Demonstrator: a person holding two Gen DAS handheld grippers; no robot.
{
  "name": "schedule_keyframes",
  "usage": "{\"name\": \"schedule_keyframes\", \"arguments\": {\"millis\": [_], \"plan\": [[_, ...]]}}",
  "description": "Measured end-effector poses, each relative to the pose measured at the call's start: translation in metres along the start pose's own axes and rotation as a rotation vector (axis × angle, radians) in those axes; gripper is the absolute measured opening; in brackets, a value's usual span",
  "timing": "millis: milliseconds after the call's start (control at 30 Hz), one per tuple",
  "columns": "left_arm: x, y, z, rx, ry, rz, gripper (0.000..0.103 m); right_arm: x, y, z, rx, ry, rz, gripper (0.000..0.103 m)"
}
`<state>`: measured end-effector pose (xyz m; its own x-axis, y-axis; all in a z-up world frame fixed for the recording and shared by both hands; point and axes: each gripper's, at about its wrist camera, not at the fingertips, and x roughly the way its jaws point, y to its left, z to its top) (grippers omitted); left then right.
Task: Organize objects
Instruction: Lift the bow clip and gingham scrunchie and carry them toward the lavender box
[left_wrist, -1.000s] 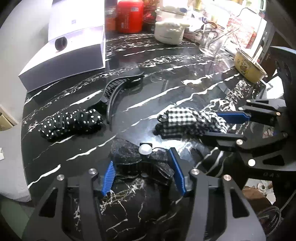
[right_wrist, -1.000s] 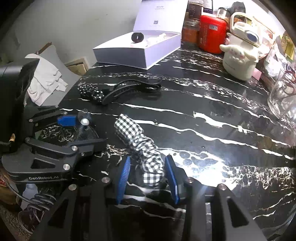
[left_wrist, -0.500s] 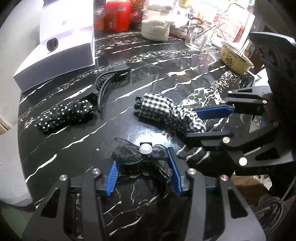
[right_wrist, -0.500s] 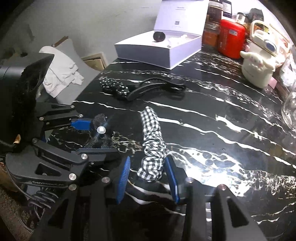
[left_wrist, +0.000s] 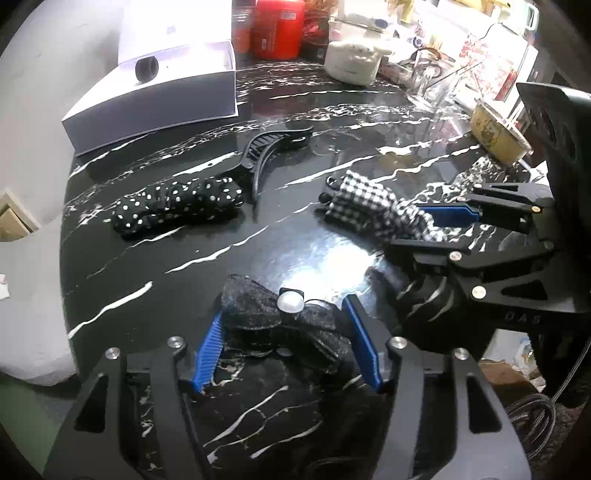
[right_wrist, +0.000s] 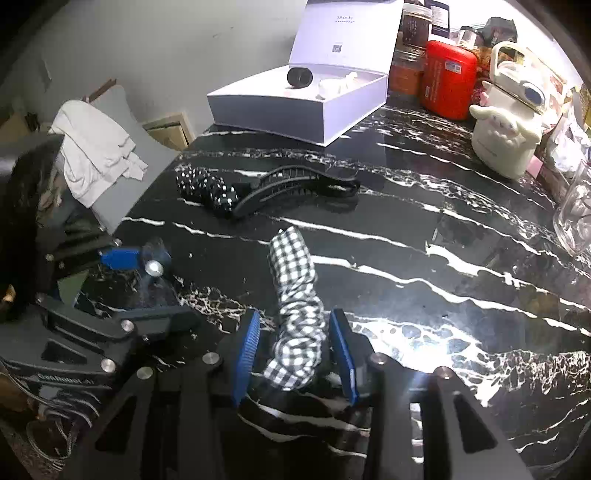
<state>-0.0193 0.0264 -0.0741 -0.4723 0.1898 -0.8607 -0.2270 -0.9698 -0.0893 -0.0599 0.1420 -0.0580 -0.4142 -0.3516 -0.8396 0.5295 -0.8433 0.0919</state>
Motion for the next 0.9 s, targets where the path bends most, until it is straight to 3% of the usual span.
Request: {"name": "schedule_keyframes", "arguments": {"millis": [133, 367, 467, 533, 633, 667, 900], "plan": [[0.001, -0.005, -0.005, 0.046, -0.017, 0.030, 0.072, 0.001, -0.002, -0.004, 0.001, -0.013, -0.001, 0.042], [0.002, -0.004, -0.006, 0.048, -0.043, 0.037, 0.074, 0.000, -0.007, -0.008, 0.020, -0.047, -0.007, 0.043], [0.001, -0.004, -0.005, 0.047, -0.044, 0.053, 0.064, -0.001, -0.003, -0.010, -0.001, -0.057, -0.014, 0.043], [-0.001, -0.003, -0.005, 0.028, -0.051, 0.070, 0.048, -0.001, -0.001, -0.011, -0.010, -0.059, -0.001, 0.041], [-0.002, 0.002, -0.005, -0.006, -0.060, 0.091, 0.038, -0.002, 0.001, -0.012, -0.020, -0.060, 0.006, 0.028], [-0.003, 0.002, -0.005, -0.006, -0.059, 0.092, 0.037, -0.003, 0.001, -0.012, -0.019, -0.059, 0.004, 0.024], [-0.007, 0.000, -0.005, -0.032, -0.035, 0.043, 0.036, -0.008, 0.004, -0.017, -0.003, -0.053, 0.027, 0.020]]}}
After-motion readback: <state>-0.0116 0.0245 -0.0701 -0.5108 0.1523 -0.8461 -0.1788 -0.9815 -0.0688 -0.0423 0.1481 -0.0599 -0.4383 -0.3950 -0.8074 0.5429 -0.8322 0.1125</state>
